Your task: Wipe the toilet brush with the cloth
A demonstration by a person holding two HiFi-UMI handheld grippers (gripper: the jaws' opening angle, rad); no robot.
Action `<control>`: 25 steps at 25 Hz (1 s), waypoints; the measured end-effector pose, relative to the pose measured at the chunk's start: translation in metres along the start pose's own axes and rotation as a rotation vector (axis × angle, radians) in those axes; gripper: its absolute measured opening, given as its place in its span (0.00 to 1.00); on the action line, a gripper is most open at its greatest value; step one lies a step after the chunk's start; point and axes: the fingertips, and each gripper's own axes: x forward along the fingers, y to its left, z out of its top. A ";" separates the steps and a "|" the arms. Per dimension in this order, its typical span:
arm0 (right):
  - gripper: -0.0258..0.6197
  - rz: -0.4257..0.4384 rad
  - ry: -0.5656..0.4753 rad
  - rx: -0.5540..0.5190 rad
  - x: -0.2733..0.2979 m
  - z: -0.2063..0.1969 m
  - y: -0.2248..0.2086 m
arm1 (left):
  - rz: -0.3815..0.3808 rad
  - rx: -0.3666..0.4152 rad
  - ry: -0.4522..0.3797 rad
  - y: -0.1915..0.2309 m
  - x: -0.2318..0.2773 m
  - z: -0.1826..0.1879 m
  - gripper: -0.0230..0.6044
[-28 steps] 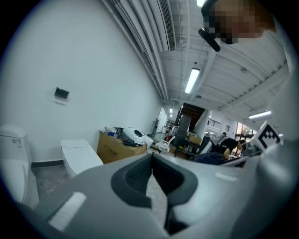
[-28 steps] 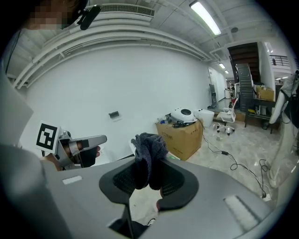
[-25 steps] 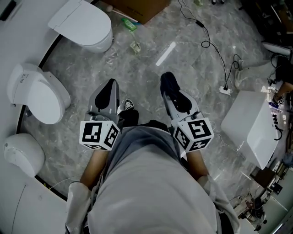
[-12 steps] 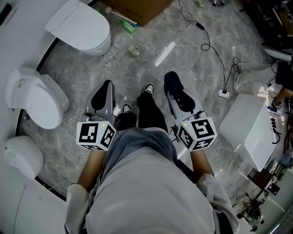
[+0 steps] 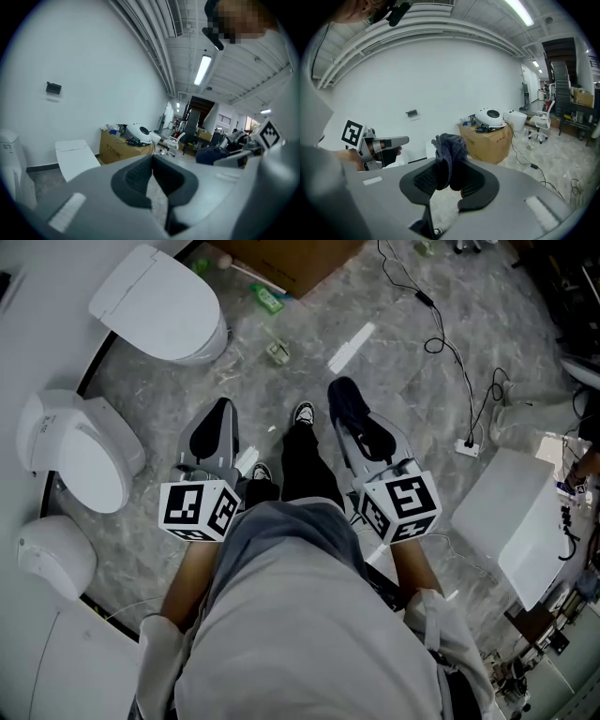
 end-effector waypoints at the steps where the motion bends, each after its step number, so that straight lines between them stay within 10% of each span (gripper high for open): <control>1: 0.18 0.012 0.004 -0.002 0.009 0.004 -0.010 | 0.005 -0.002 0.007 -0.002 0.013 0.001 0.04; 15: 0.18 0.136 0.078 0.048 0.119 0.018 -0.114 | 0.110 -0.010 0.088 0.002 0.155 -0.015 0.04; 25: 0.18 0.116 0.107 0.068 0.198 -0.034 -0.145 | 0.123 -0.015 0.162 0.057 0.217 -0.097 0.04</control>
